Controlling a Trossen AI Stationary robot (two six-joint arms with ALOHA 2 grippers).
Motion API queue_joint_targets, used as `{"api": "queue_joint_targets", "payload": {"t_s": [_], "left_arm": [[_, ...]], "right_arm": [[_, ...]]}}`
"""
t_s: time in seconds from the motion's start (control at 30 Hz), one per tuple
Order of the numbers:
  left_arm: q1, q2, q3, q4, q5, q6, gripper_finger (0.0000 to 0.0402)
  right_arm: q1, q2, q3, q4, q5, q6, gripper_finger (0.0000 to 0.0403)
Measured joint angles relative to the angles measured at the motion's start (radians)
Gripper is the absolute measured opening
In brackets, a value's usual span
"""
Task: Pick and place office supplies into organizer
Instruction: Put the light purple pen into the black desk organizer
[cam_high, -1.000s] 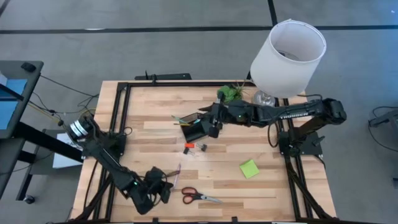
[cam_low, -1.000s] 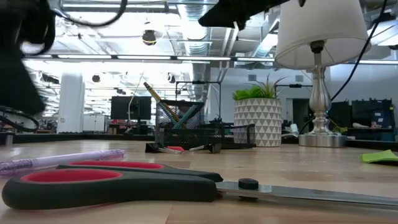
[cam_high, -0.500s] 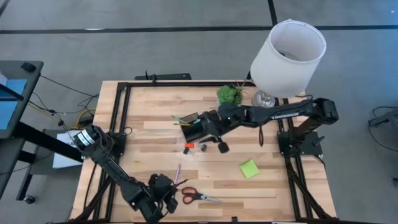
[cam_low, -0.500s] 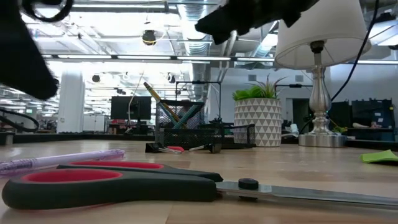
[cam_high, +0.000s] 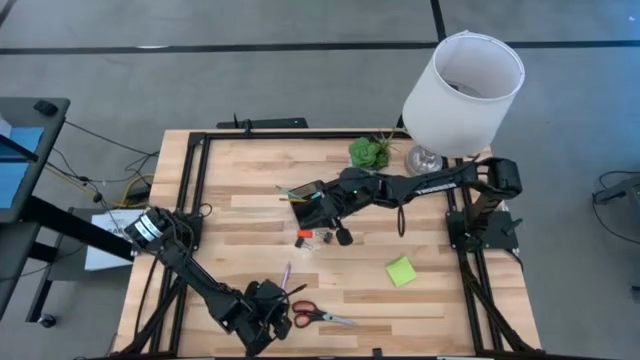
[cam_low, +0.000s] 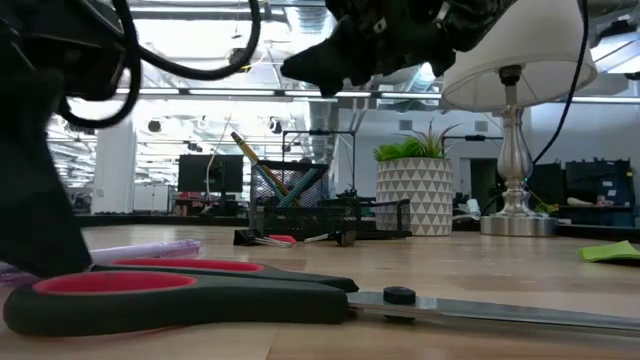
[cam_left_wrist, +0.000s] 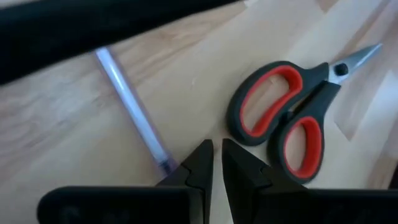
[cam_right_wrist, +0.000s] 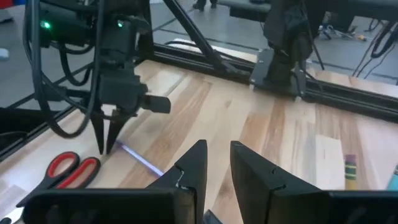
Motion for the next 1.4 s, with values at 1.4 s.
{"api": "queue_joint_targets", "payload": {"t_s": [1.4], "left_arm": [[-0.118, -0.858, -0.296, -0.607, -0.370, 0.377, 0.0027]], "right_arm": [[-0.010, -0.011, 0.000, 0.071, -0.082, -0.001, 0.0065]]}}
